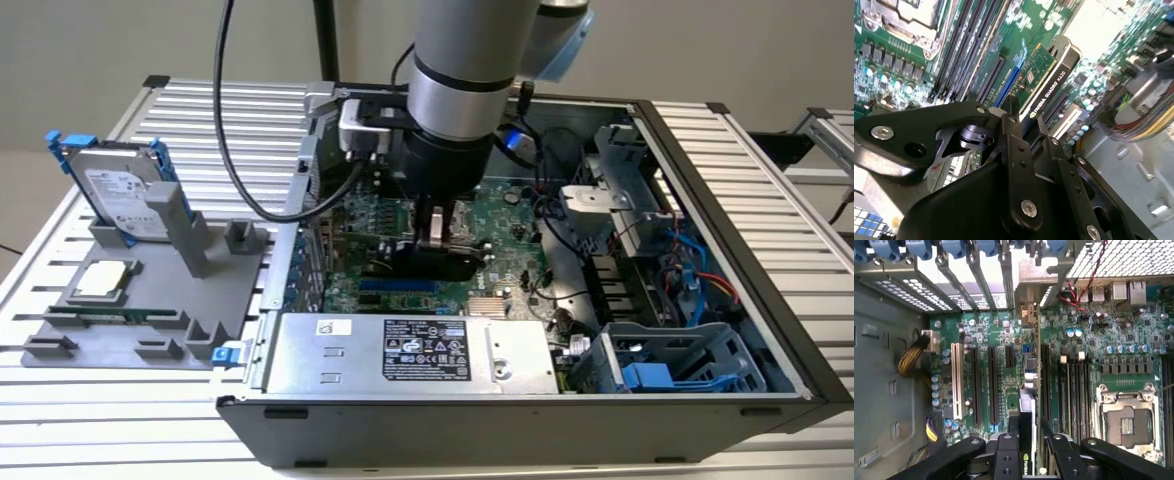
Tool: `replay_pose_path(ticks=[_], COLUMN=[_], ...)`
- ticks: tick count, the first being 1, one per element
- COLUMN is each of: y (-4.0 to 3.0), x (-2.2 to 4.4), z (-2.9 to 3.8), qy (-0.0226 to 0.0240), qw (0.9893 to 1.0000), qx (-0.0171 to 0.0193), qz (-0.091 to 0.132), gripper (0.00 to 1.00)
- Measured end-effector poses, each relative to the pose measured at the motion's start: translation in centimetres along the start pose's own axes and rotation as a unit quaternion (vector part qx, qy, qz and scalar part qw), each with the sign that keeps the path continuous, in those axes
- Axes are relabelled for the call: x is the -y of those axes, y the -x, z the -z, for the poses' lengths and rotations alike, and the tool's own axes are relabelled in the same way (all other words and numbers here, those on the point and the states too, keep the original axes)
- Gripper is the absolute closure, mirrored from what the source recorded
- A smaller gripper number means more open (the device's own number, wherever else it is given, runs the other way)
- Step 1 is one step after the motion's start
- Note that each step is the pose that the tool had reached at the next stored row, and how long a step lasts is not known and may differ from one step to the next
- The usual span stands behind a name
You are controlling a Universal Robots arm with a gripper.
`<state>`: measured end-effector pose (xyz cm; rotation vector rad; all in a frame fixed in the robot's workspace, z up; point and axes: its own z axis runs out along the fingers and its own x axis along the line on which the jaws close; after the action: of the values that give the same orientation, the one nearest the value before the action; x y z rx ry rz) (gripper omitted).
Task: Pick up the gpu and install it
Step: 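Insert the gpu into the slot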
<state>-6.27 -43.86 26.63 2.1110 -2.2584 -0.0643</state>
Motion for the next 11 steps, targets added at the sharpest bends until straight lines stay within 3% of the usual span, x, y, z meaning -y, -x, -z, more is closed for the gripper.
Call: replay_pose_path(ticks=[4,11], y=[-0.04,-0.15], x=[-0.68,-0.93], z=[-0.41,-0.76], qy=[0.0,0.0001], qw=[1.0,1.0], qx=[0.0,0.0], qz=[0.0,0.0], gripper=[1.0,1.0])
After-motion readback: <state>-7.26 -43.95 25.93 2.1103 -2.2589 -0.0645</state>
